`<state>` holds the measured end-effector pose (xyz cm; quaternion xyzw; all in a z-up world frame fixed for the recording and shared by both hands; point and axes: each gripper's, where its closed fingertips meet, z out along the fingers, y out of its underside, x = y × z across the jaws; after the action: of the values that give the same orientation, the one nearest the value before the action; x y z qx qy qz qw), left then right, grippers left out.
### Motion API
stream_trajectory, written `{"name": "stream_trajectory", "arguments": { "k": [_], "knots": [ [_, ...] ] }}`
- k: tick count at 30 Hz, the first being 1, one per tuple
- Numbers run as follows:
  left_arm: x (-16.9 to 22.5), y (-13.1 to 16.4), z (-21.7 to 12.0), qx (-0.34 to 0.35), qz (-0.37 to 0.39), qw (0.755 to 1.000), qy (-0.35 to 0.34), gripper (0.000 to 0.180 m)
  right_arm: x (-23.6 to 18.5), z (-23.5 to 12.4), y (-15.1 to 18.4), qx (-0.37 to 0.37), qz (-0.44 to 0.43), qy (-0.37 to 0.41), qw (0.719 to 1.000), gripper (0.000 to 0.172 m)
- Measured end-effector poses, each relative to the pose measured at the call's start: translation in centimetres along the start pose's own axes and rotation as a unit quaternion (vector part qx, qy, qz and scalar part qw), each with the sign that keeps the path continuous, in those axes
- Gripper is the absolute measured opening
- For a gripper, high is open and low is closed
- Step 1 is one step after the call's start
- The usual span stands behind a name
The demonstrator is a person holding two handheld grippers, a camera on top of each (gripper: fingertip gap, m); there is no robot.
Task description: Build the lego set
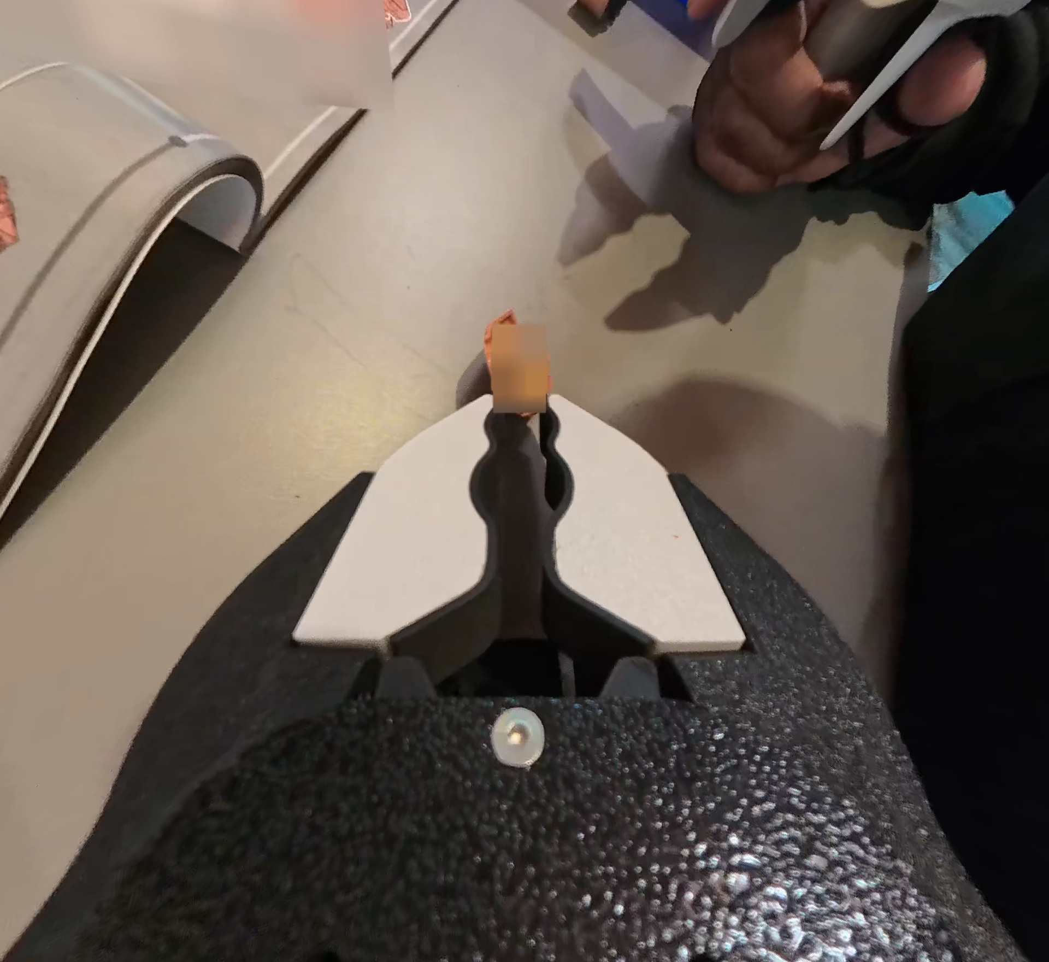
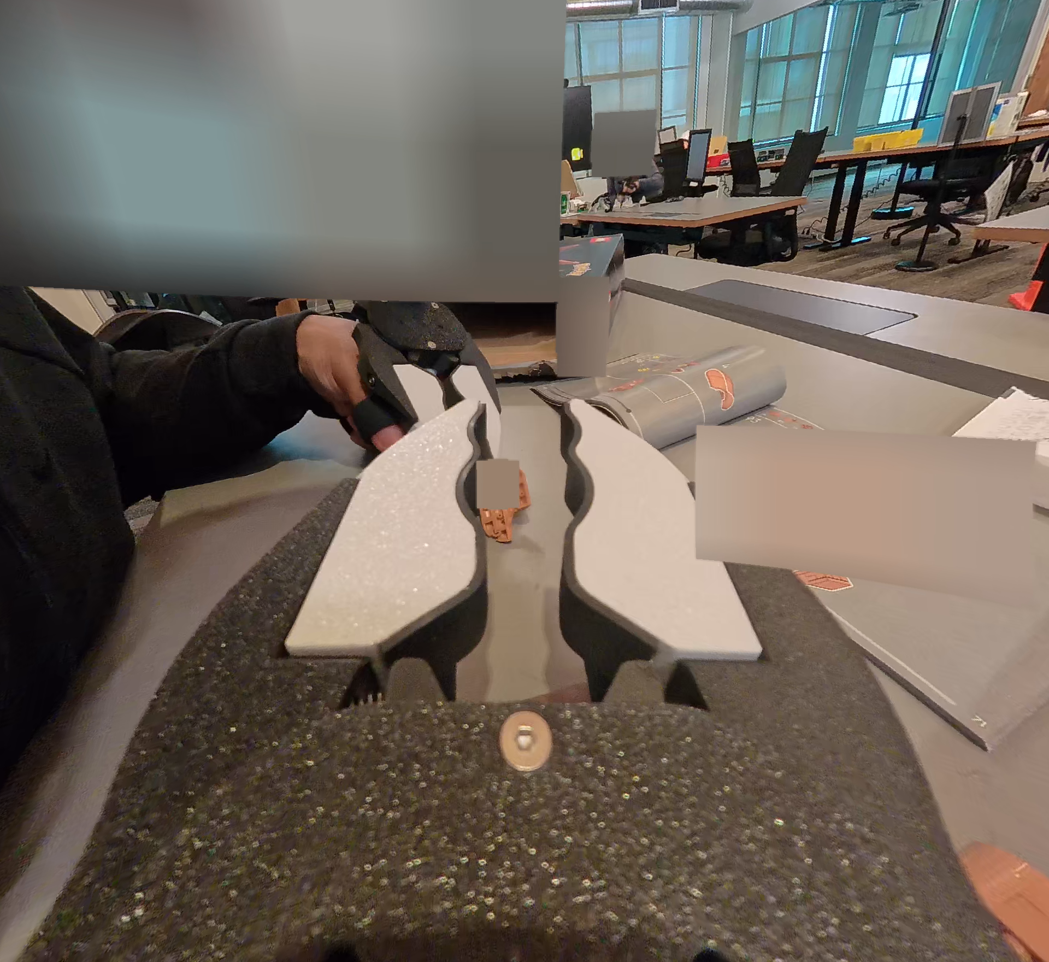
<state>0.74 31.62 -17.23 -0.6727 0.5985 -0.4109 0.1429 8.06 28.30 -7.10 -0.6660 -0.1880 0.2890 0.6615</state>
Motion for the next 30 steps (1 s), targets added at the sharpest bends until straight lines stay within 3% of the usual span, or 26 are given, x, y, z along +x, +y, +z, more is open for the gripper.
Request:
{"name": "stream_trajectory", "arguments": {
  "k": [9, 14, 18, 21, 26, 30],
  "knots": [
    [-2.2, -0.2, -0.7, -0.003, 0.057, 0.995, -0.079, 0.033, -0.1, 0.0, 0.0, -0.001, -0.003, 0.000, 1.000, 0.024],
    [-1.9, -2.9, -1.5, 0.076, 0.119, 0.985, -0.097, 0.032, -0.1, -0.2, -0.1, 0.003, 0.005, 0.000, 1.000, 0.025],
    [-1.3, -5.1, -2.1, 0.155, 0.187, 0.963, -0.118, 0.027, -1.1, -0.6, -0.2, 0.009, 0.012, -0.017, 1.000, 0.026],
    [-1.5, -5.4, -1.9, 0.161, 0.212, 0.954, -0.135, 0.024, -3.0, -0.9, -0.7, 0.014, 0.053, -0.051, 0.997, 0.026],
    [-1.7, -5.3, -1.8, 0.153, 0.219, 0.952, -0.148, 0.024, -5.6, -3.4, -4.9, 0.023, 0.102, -0.137, 0.985, 0.026],
    [-1.4, -5.2, -1.6, 0.150, 0.229, 0.951, -0.142, 0.024, -3.4, -8.8, -11.0, 0.052, 0.065, -0.138, 0.987, 0.023]
  ]
}}
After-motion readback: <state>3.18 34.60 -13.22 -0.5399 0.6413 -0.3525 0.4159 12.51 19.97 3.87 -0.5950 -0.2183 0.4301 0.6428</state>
